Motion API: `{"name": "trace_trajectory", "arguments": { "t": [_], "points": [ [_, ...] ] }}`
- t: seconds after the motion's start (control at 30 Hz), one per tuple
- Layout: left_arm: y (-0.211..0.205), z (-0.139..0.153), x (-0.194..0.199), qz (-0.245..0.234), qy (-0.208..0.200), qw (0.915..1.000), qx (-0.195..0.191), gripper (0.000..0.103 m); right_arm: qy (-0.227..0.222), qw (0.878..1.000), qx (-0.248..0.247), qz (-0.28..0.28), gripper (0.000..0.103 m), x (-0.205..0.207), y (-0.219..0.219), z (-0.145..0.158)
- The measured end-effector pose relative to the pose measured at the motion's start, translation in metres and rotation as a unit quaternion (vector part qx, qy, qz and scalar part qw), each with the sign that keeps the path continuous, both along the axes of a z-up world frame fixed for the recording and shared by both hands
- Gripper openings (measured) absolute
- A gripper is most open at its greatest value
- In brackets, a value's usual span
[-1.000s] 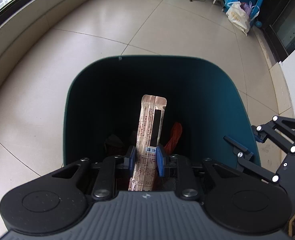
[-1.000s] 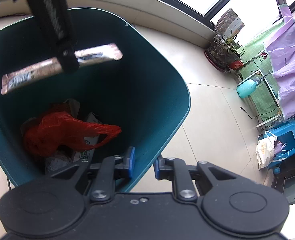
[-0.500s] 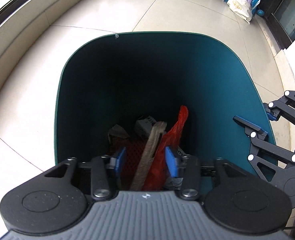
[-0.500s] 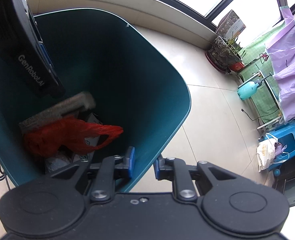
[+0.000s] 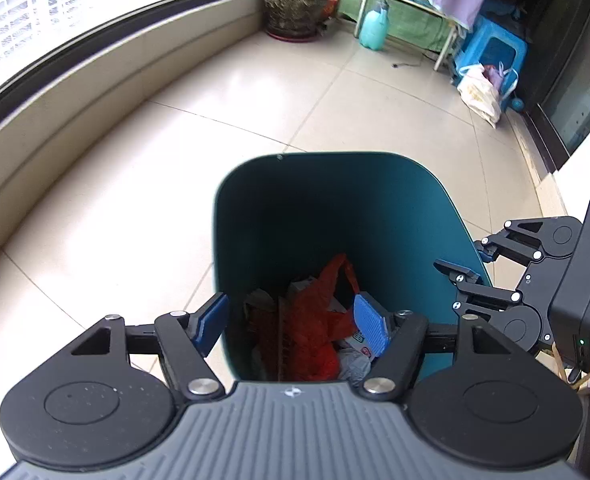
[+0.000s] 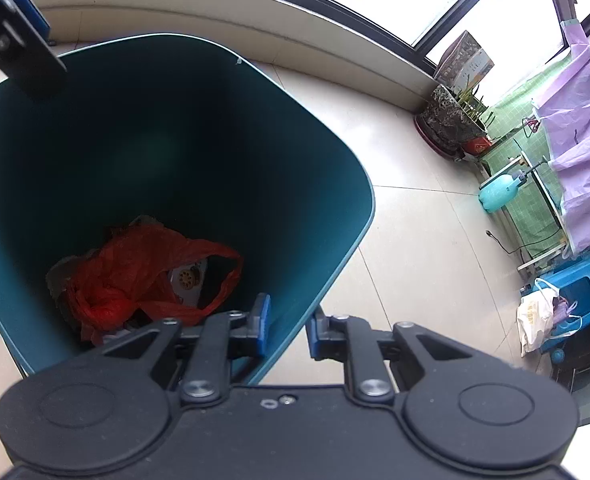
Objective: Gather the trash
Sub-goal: 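Move the left gripper to the clear plastic wrapper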
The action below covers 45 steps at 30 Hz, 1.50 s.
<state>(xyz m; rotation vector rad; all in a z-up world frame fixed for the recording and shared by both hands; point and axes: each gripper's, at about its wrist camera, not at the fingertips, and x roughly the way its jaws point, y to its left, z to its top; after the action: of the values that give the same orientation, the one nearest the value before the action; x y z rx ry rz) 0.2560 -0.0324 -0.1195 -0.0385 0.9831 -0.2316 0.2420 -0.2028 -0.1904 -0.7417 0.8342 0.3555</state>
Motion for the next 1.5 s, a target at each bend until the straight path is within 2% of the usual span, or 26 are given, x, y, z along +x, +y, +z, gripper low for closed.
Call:
{"name": "trace_trajectory", "arguments": {
  "t": [0.13, 0.3, 0.43, 0.57, 0.7, 0.77, 0.9, 0.93, 0.97, 1.07, 1.13, 1.17, 1.27, 1.37, 1.43, 1.5],
  "points": [
    [0.031, 0.004, -0.016, 0.054, -0.018, 0.9982, 0.019, 0.074, 0.001, 1.0, 0.008, 0.009, 0.018, 0.002, 0.009, 0.005],
    [0.092, -0.01, -0.036, 0.132, 0.012, 0.9906, 0.035, 0.075, 0.004, 0.999, -0.004, 0.041, 0.018, -0.005, 0.031, 0.008],
    [0.16, -0.029, -0.066, 0.21, 0.047, 0.9757, 0.043, 0.075, 0.011, 0.997, -0.005, 0.081, 0.018, -0.014, 0.058, 0.015],
    [0.215, -0.061, -0.096, 0.274, 0.091, 0.9563, 0.049, 0.076, -0.005, 0.992, -0.011, 0.126, 0.018, -0.027, 0.091, 0.025],
    [0.265, -0.112, -0.122, 0.325, 0.155, 0.9325, 0.023, 0.076, -0.018, 0.986, -0.022, 0.164, 0.018, -0.04, 0.119, 0.034],
    [0.283, -0.143, -0.128, 0.35, 0.189, 0.9174, 0.014, 0.076, -0.025, 0.983, -0.028, 0.18, 0.018, -0.044, 0.131, 0.036],
    [0.314, -0.207, -0.145, 0.414, 0.257, 0.8732, -0.012, 0.076, -0.036, 0.979, -0.04, 0.198, 0.016, -0.048, 0.147, 0.037],
    [0.321, -0.22, -0.148, 0.436, 0.272, 0.8581, -0.015, 0.076, -0.038, 0.978, -0.043, 0.2, 0.016, -0.051, 0.15, 0.037],
    [0.328, -0.233, -0.151, 0.455, 0.282, 0.844, -0.029, 0.076, -0.041, 0.977, -0.045, 0.202, 0.016, -0.053, 0.152, 0.036],
    [0.339, -0.261, -0.155, 0.495, 0.302, 0.8131, -0.057, 0.076, -0.048, 0.976, -0.053, 0.206, 0.016, -0.053, 0.156, 0.035],
    [0.34, -0.275, -0.153, 0.502, 0.312, 0.8045, -0.06, 0.076, -0.05, 0.976, -0.055, 0.205, 0.016, -0.056, 0.156, 0.034],
    [0.342, -0.282, -0.152, 0.509, 0.319, 0.7971, -0.056, 0.076, -0.05, 0.976, -0.055, 0.203, 0.016, -0.057, 0.155, 0.033],
    [0.344, -0.292, -0.154, 0.522, 0.321, 0.7888, -0.051, 0.076, -0.049, 0.978, -0.057, 0.196, 0.016, -0.056, 0.154, 0.033],
    [0.343, -0.293, -0.155, 0.524, 0.313, 0.7906, -0.042, 0.074, -0.047, 0.98, -0.058, 0.186, 0.016, -0.053, 0.148, 0.033],
    [0.339, -0.289, -0.153, 0.523, 0.306, 0.7948, -0.034, 0.065, -0.046, 0.981, -0.059, 0.181, 0.015, -0.053, 0.146, 0.032],
    [0.335, -0.284, -0.152, 0.521, 0.298, 0.7992, -0.027, 0.042, -0.045, 0.982, -0.059, 0.174, 0.015, -0.052, 0.144, 0.031]
  ]
}}
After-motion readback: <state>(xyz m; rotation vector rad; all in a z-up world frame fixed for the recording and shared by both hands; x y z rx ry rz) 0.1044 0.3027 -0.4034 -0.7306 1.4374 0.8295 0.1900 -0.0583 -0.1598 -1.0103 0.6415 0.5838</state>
